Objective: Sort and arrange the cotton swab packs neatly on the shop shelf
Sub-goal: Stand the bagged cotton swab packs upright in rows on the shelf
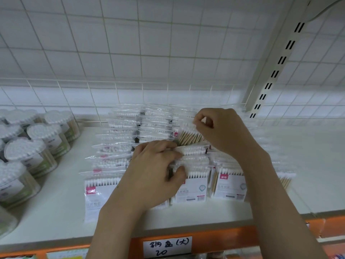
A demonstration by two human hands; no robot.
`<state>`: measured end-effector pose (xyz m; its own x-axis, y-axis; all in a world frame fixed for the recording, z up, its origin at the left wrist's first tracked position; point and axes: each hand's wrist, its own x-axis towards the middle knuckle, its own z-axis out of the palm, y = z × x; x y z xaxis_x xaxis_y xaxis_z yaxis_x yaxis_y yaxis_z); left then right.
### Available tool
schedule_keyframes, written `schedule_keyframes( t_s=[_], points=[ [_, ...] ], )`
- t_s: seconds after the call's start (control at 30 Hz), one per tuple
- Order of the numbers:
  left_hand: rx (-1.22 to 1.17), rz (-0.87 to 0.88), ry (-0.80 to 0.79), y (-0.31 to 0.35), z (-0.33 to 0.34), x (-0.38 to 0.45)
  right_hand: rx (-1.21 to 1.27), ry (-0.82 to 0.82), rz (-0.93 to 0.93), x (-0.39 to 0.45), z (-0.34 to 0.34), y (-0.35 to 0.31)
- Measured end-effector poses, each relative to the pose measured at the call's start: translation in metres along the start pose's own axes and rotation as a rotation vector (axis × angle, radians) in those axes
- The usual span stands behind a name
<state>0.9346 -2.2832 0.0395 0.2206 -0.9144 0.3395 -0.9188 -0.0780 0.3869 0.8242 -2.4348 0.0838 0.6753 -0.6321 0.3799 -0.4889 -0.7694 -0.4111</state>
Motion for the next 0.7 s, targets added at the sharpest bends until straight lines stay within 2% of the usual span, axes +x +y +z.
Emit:
schedule_keyframes(
  t_s=[0.2,0.4,0.57,0.7],
  points=[
    [-0.004,0.003,0.008,0.0,0.0,-0.002,0.141,0.162,0.02,-0.002,-0.017,-0.007],
    [-0.015,0.008,-0.002,-0.002,-0.001,-0.001,0.162,0.274,-0.042,-0.005,-0.029,-0.012],
    [-0.022,0.016,-0.009,-0.004,-0.001,0.0,0.175,0.174,-0.042,-0.01,-0.027,-0.004],
    [-0.03,0.009,-0.021,-0.005,-0.003,-0.001,0.122,0.203,-0.082,-0.007,-0.025,-0.001]
  ],
)
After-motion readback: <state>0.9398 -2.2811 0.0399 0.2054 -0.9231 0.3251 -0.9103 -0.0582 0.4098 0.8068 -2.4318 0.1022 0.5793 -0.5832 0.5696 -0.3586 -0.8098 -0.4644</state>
